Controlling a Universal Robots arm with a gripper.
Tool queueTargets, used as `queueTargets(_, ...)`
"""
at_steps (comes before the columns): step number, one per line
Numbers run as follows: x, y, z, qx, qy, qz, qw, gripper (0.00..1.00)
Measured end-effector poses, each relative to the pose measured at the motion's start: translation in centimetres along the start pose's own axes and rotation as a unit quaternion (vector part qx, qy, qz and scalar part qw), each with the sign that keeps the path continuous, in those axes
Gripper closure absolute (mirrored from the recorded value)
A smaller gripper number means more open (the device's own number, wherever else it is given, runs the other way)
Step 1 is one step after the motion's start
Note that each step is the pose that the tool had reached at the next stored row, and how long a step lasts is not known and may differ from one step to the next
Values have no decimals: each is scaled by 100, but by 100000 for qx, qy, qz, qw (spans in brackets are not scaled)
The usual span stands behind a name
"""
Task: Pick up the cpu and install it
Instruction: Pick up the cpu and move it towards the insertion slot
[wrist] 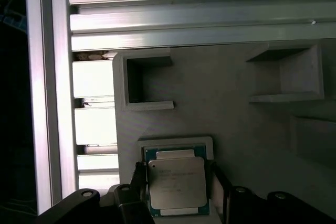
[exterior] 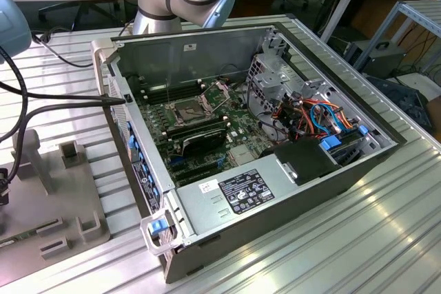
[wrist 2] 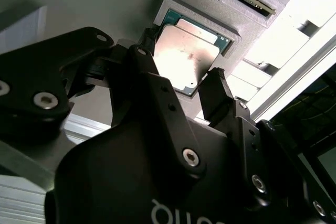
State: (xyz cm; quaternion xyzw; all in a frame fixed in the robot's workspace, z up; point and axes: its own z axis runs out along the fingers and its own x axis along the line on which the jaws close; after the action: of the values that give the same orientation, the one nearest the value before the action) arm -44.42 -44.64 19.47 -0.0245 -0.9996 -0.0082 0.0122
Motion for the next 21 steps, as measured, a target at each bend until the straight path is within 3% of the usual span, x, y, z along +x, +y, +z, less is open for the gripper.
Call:
queueTargets(5, 0, 0, 1, 4, -1, -329, 99999, 40)
queueTargets(14, -1, 0, 4, 104, 53, -3718, 99931, 40)
queueTargets(21, -1, 0, 12, 114, 54, -3839, 99926, 40)
